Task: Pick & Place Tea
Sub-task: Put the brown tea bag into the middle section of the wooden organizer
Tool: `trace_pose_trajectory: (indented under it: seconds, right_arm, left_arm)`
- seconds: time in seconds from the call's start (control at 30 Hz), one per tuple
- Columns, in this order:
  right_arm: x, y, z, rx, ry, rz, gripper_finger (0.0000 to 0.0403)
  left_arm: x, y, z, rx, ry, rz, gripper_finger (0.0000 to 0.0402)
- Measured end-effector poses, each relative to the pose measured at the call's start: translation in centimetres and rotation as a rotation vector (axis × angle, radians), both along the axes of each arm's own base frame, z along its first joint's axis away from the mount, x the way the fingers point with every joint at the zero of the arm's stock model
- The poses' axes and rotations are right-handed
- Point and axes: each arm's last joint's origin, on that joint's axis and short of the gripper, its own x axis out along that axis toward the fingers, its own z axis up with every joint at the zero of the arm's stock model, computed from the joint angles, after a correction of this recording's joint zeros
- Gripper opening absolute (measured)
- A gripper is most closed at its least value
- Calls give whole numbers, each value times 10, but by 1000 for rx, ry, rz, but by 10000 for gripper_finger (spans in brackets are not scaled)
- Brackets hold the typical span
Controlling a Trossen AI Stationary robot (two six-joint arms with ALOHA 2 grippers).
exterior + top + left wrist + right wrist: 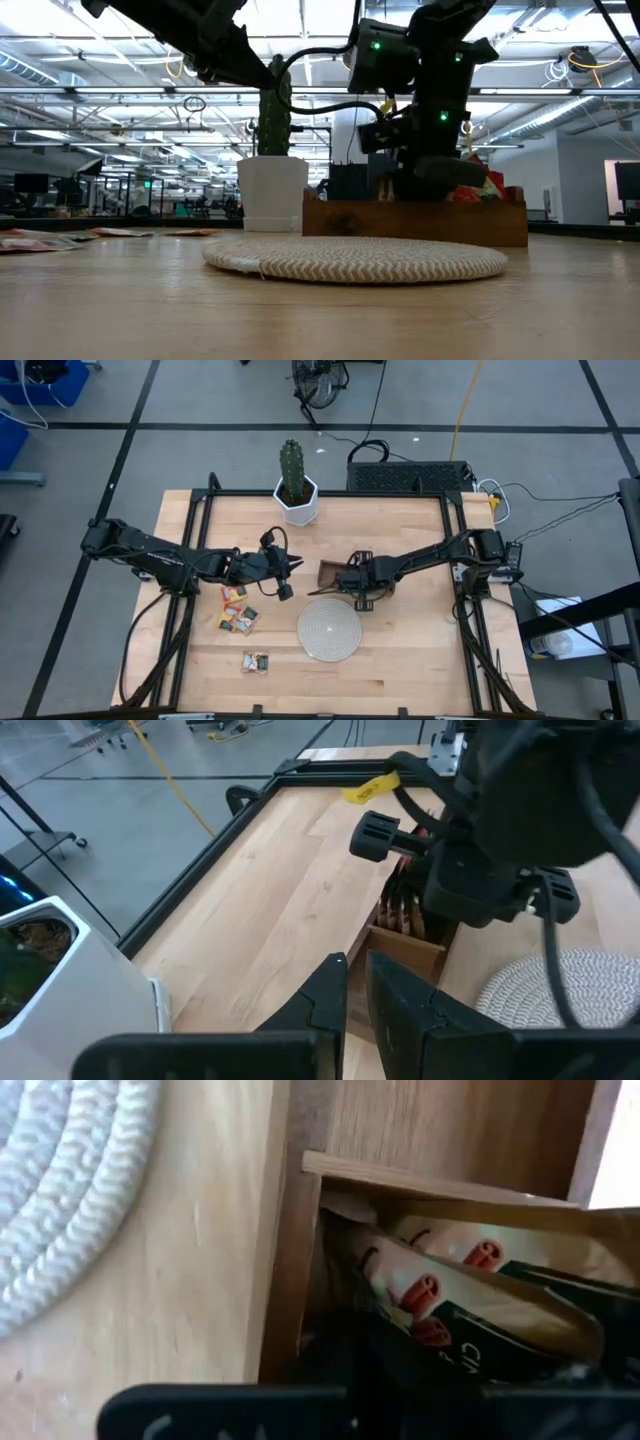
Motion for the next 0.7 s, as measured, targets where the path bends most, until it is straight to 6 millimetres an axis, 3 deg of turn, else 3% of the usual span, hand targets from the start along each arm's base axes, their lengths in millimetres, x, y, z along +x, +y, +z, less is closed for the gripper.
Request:
trace_pose_trajectory:
  seconds: [0.33,0.7]
  right_arm:
    - [4,17,16,-17,-73,44,0]
    - [-6,24,49,1,-184,37,0]
  left_arm:
    - [0,0,0,-7,-4,3,49]
    - [0,0,0,-9,-5,4,49]
